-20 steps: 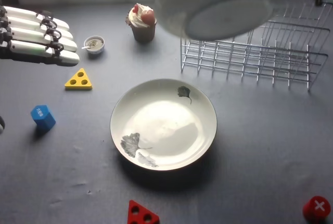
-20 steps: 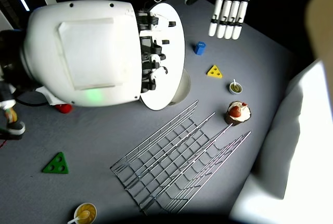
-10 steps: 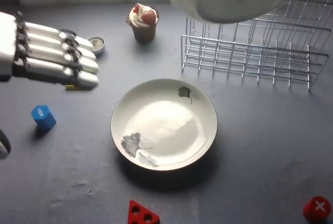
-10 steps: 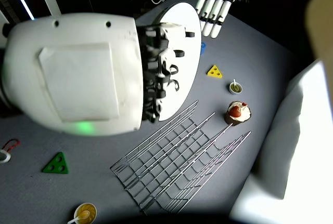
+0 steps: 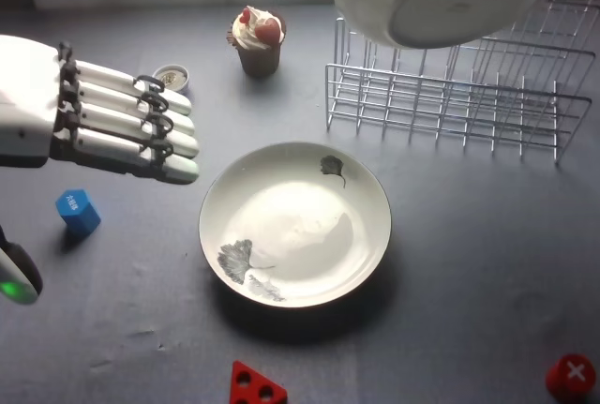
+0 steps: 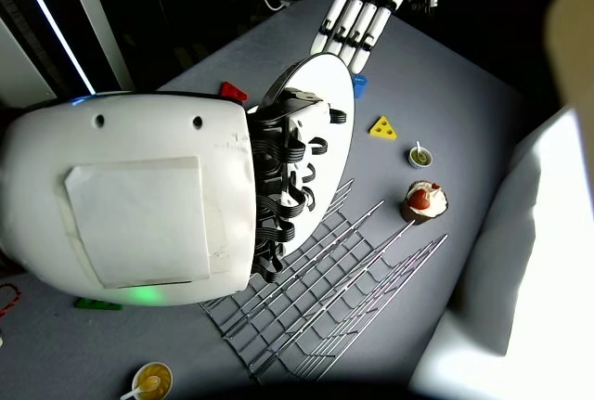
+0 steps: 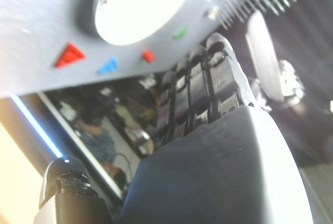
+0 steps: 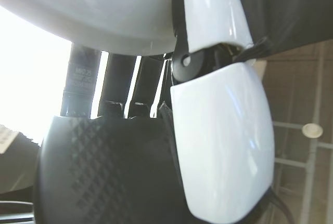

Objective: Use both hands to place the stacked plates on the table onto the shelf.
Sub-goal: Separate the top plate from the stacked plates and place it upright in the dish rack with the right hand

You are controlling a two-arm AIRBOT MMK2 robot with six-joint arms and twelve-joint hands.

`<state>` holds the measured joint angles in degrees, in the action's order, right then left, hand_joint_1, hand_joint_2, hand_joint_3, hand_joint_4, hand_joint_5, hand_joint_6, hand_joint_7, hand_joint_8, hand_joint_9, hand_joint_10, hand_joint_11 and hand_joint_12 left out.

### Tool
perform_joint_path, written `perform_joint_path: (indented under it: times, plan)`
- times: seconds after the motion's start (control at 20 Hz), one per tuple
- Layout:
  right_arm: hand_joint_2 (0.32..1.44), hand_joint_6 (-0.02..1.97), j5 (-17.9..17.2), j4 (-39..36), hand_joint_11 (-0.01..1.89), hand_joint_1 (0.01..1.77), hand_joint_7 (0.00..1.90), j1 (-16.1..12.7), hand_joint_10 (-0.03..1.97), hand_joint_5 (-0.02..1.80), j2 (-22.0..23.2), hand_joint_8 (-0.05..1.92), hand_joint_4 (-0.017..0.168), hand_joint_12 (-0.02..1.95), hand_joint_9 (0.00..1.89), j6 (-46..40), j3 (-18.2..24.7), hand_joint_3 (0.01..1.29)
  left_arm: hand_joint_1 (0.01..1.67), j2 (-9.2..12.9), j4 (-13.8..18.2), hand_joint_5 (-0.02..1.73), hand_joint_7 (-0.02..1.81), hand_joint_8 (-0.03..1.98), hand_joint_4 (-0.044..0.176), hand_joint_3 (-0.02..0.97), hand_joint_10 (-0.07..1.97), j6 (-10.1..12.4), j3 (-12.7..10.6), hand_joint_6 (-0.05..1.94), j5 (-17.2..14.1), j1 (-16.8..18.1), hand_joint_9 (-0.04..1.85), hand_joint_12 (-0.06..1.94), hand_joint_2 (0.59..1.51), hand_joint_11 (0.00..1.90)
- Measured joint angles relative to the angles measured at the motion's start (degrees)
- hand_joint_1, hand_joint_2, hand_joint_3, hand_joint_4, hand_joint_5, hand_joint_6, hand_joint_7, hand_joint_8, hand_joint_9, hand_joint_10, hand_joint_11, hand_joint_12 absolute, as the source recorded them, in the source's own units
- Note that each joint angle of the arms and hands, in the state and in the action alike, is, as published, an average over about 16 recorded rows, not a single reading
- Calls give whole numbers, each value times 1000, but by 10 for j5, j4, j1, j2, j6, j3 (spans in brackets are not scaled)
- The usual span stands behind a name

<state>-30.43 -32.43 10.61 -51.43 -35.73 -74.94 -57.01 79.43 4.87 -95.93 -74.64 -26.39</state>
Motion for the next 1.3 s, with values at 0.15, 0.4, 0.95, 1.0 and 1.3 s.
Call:
perform_joint_path:
  times: [0.15, 0.4, 0.95, 1.0, 1.3]
  plan:
    - [937, 806, -5, -9, 1015, 1494, 1151, 4, 508, 930, -6, 467, -9, 1315, 1227, -9, -16, 15, 125, -1, 4, 132, 140, 15, 1, -1, 7, -6, 4, 17, 11, -2, 131, 7, 907, 120]
    - [941, 809, -9, 1, 1007, 1495, 1124, 12, 513, 915, -15, 523, -9, 1335, 1223, -9, -36, 15, 121, -4, 6, 133, 144, 15, 1, -1, 7, -14, 9, 17, 26, -5, 137, 8, 911, 130]
    - [943, 815, 8, 56, 995, 1495, 1131, 18, 499, 909, -33, 512, -9, 1334, 1225, 17, -59, 15, 121, -11, 2, 146, 166, 15, 1, -1, 8, -20, 19, 18, 41, -3, 160, 15, 919, 158]
    - [943, 815, 10, 60, 993, 1495, 1133, 18, 499, 911, -34, 505, -9, 1333, 1225, 20, -61, 15, 121, -11, 2, 146, 166, 15, 1, -1, 8, -20, 20, 18, 41, -3, 159, 15, 920, 158]
    - [945, 827, 26, 92, 984, 1496, 1111, 21, 553, 909, -45, 549, -9, 1343, 1204, 41, -71, 14, 121, -11, 2, 143, 162, 14, 1, -1, 8, -21, 24, 17, 45, -4, 155, 19, 923, 156]
